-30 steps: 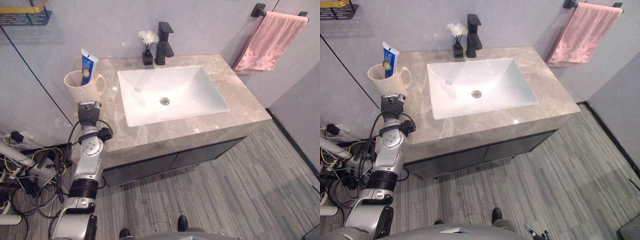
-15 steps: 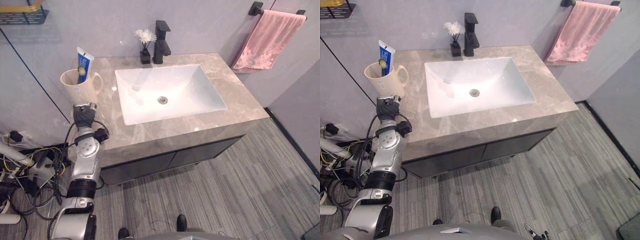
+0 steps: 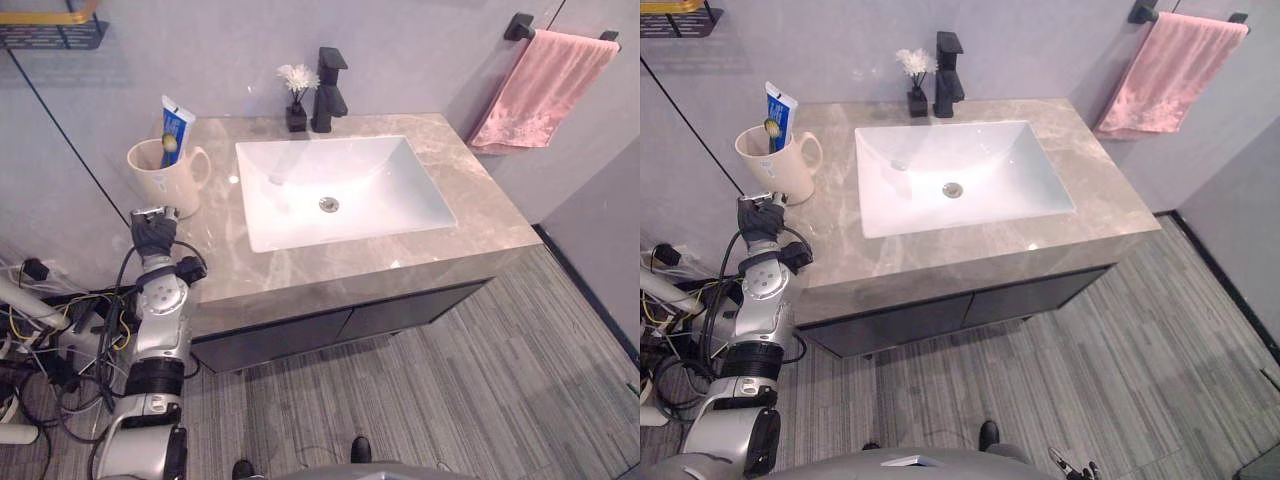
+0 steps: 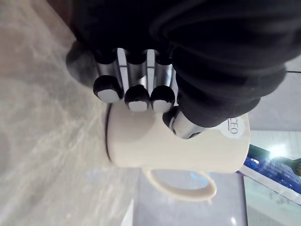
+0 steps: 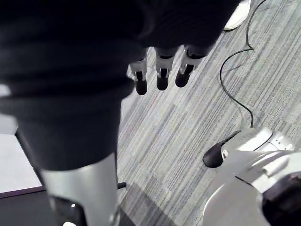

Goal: Organize washtable

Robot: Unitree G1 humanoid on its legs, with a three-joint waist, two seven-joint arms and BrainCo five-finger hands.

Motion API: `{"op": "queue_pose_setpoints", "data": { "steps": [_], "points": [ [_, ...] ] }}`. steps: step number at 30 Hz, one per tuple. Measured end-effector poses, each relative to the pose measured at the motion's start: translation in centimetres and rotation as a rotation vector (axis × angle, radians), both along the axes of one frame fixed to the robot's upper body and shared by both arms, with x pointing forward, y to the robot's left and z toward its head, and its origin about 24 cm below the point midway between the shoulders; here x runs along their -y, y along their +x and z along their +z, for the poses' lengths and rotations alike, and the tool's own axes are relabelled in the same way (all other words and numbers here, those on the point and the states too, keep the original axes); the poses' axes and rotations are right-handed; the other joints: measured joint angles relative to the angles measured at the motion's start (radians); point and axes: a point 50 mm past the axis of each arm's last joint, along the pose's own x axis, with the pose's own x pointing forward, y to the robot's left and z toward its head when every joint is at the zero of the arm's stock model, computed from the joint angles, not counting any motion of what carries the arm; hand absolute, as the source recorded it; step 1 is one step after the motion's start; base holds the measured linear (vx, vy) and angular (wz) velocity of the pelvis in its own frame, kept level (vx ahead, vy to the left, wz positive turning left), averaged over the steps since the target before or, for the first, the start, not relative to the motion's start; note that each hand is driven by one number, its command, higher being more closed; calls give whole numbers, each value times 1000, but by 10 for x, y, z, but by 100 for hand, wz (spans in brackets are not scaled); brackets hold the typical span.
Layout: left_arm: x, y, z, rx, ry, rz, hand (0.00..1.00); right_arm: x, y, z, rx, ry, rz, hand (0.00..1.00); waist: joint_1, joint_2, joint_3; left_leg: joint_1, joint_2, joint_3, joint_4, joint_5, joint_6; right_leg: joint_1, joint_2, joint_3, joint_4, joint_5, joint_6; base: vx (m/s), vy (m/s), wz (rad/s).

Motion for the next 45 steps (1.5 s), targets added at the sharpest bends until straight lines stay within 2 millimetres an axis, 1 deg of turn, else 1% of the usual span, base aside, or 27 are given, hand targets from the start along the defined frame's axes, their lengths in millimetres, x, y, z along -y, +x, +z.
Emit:
{"op": "queue_pose_setpoints", "data": {
  "steps": [5,12,14,22,25,29,31,32,36,39,42,43,45],
  "points": [
    [-7,10,7,-17,17,15,100,0,-1,0,-1,1,0,0,-2,-12,-4,1,0,2,3,-3,1,1,0,1,-1,0,0,0,0,0],
    [-22,15,17,-33,54,47,100,0,-2,0,-5,0,-3,0,-12,-22,1,5,0,23,3,-8,-1,-8,2,20,0,0,-1,-5,2,-8],
    [-22,15,19,-25,55,46,100,0,-3,0,-6,0,-3,0,-16,-23,1,5,0,26,4,-13,0,-10,2,22,0,-1,-3,22,6,-6],
    [-16,21,26,-3,64,23,100,0,-3,0,-6,0,-4,0,-24,-23,7,24,0,61,4,-36,-1,-11,6,53,0,-1,-4,42,16,-12],
    [-12,27,28,-4,61,7,100,1,-4,0,-8,0,-4,0,-28,-22,9,26,2,77,21,-57,0,-11,8,70,4,-1,-4,46,27,-17],
    [-12,33,30,-9,42,10,100,1,-4,0,-7,-3,-3,0,-31,-18,13,26,5,90,49,-83,1,-11,8,80,10,0,-4,51,25,-12],
    [-12,35,33,-4,41,3,100,2,-4,0,-7,-4,-2,0,-34,-15,21,31,7,92,58,-89,1,-13,9,83,16,6,-6,48,27,-5],
    [-12,36,35,0,41,1,100,3,-4,1,-5,-7,-1,0,-32,-12,27,29,14,98,67,-96,2,-16,15,90,17,22,-5,8,28,-11],
    [-19,38,40,-7,45,22,100,5,-3,1,-2,-14,1,0,-32,-8,32,20,20,117,93,-107,6,-41,17,107,44,37,-5,-16,37,-16],
    [-23,37,42,-5,31,29,100,6,-4,1,-2,-13,4,0,-45,-8,33,17,22,119,100,-109,9,-44,17,109,45,54,-1,-42,22,-4],
    [-24,37,40,-9,19,32,100,6,-13,1,-18,-7,2,0,-45,-3,36,13,23,118,105,-109,10,-47,16,108,45,63,1,-50,2,-1],
    [-25,36,39,-7,15,34,100,6,-16,1,-25,-5,1,0,-44,-8,34,0,23,114,107,-109,10,-50,16,107,45,64,2,-49,-14,3],
    [-23,33,38,6,9,30,100,6,-18,1,-28,-5,1,0,-43,-5,36,-11,23,108,112,-109,10,-58,14,105,45,64,2,-38,-22,3]
  ]
}}
